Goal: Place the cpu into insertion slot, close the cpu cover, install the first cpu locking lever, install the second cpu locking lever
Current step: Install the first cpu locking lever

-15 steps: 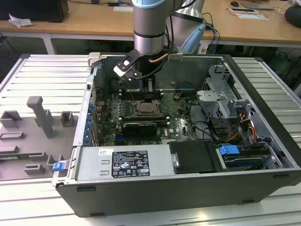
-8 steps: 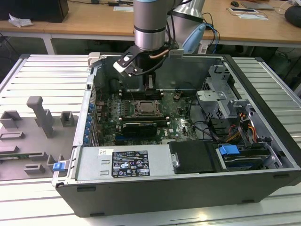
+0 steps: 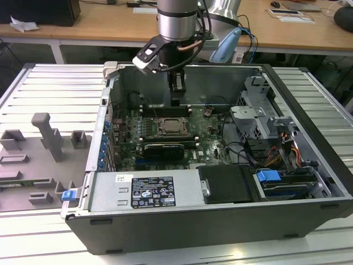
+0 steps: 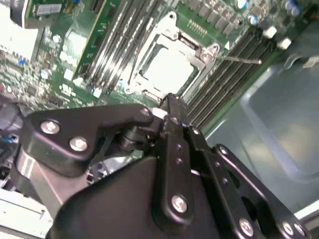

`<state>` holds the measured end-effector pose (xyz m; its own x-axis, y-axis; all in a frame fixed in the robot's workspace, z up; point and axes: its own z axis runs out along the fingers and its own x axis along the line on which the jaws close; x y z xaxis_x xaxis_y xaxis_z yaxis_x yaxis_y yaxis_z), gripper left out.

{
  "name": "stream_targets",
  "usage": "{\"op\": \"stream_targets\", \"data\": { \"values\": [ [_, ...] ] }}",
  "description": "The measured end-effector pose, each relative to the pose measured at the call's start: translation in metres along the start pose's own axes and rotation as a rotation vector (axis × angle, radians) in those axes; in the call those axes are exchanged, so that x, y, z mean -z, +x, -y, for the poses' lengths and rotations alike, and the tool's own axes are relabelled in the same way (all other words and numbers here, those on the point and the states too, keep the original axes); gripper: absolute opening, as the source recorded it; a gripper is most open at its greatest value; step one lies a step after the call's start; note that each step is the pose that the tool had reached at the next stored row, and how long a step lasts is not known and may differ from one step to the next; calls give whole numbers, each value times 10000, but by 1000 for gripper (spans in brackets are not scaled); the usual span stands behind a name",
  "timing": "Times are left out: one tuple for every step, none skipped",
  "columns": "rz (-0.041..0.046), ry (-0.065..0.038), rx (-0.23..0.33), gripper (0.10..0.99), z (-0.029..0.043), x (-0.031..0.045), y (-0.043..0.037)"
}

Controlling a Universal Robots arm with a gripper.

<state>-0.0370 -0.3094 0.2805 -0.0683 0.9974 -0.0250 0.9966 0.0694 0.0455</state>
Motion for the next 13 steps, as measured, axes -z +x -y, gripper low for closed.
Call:
{"op": "stream_targets", "data": {
  "values": [
    [-10, -6, 206, 106, 0, 0, 0],
    [-20, -10, 430, 106, 0, 0, 0],
    [-39, -21, 843, 106, 0, -1, 0],
    [-47, -26, 1023, 106, 0, -3, 0],
    [-57, -32, 1247, 106, 0, -4, 0],
    [-70, -39, 1554, 106, 1, -6, 0],
    [-77, -41, 1620, 106, 3, -6, -1],
    [-81, -43, 1692, 106, 4, -7, -1],
    [-89, -48, 1825, 106, 11, -9, -1],
    [-97, -51, 2013, 106, 12, -11, -1],
    [-103, -55, 2176, 106, 12, -11, -1],
    [-112, -59, 2371, 106, 12, -13, -1],
    [-121, -65, 2566, 106, 12, -14, -1]
  ]
}}
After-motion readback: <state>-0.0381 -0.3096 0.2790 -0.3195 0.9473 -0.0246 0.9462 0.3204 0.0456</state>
